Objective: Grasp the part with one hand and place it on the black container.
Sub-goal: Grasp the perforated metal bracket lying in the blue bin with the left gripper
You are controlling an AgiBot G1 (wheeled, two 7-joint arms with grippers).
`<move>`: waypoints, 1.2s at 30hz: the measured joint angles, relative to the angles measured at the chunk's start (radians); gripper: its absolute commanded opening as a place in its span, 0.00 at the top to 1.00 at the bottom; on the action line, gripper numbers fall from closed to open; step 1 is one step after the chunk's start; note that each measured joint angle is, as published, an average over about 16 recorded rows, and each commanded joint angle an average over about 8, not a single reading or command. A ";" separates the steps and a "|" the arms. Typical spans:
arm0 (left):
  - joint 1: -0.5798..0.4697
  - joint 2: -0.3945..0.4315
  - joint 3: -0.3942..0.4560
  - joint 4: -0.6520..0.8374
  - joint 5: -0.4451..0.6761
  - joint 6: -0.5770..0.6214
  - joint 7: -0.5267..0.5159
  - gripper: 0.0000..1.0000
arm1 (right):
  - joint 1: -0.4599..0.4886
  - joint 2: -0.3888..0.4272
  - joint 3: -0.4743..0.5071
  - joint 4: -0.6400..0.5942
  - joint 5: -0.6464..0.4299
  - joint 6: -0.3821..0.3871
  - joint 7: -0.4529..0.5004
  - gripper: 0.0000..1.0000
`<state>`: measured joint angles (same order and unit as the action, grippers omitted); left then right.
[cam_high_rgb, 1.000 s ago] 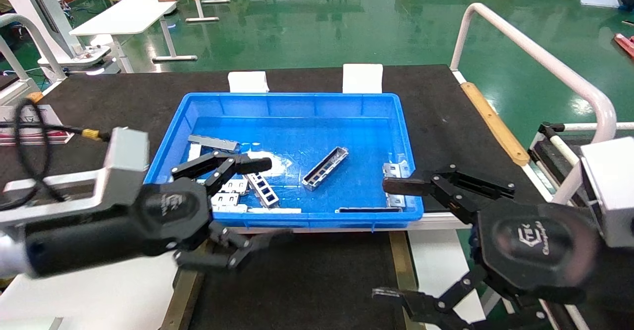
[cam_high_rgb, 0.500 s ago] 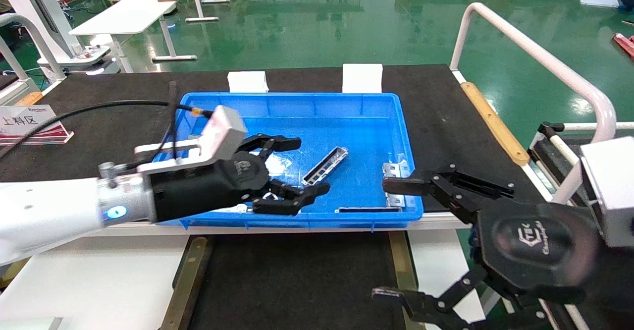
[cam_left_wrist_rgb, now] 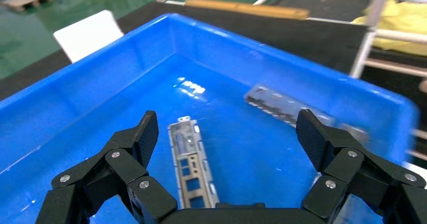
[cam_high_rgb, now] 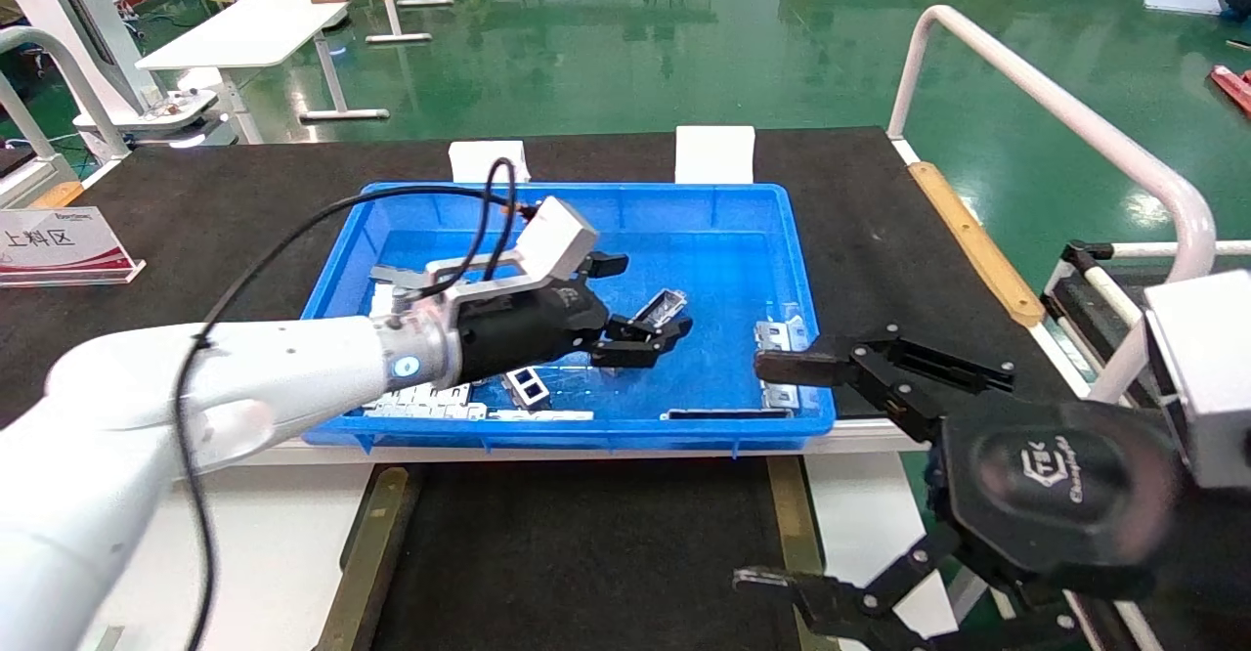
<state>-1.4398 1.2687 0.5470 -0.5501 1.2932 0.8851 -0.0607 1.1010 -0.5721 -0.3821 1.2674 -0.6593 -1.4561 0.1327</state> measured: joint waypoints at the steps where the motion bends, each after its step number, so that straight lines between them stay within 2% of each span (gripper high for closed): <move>1: -0.007 0.014 0.003 0.023 0.004 -0.014 0.009 0.00 | 0.000 0.000 0.000 0.000 0.000 0.000 0.000 0.00; 7: -0.035 0.075 0.036 0.128 0.009 -0.092 0.043 0.00 | 0.000 0.000 0.000 0.000 0.000 0.000 0.000 0.00; 8: -0.038 0.081 0.044 0.139 0.007 -0.103 0.045 0.00 | 0.000 0.000 0.000 0.000 0.000 0.000 0.000 0.07; 9: -0.040 0.087 0.053 0.149 0.005 -0.114 0.046 0.06 | 0.000 0.000 0.000 0.000 0.000 0.000 0.000 0.20; 15: -0.041 0.100 0.121 0.173 -0.022 -0.170 0.035 0.78 | 0.000 0.000 0.000 0.000 0.000 0.000 0.000 0.95; 16: -0.040 0.100 0.133 0.172 -0.028 -0.178 0.031 0.91 | 0.000 0.000 0.000 0.000 0.000 0.000 0.000 1.00; 17: -0.038 0.100 0.146 0.172 -0.034 -0.187 0.026 0.98 | 0.000 0.000 0.000 0.000 0.000 0.000 0.000 1.00; 18: -0.037 0.100 0.159 0.171 -0.040 -0.195 0.022 1.00 | 0.000 0.000 0.000 0.000 0.000 0.000 0.000 1.00; 36: -0.031 0.097 0.335 0.171 -0.164 -0.278 -0.019 1.00 | 0.000 0.000 0.000 0.000 0.000 0.000 0.000 1.00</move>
<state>-1.4709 1.3652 0.8815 -0.3788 1.1293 0.6071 -0.0793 1.1011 -0.5720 -0.3824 1.2674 -0.6591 -1.4560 0.1326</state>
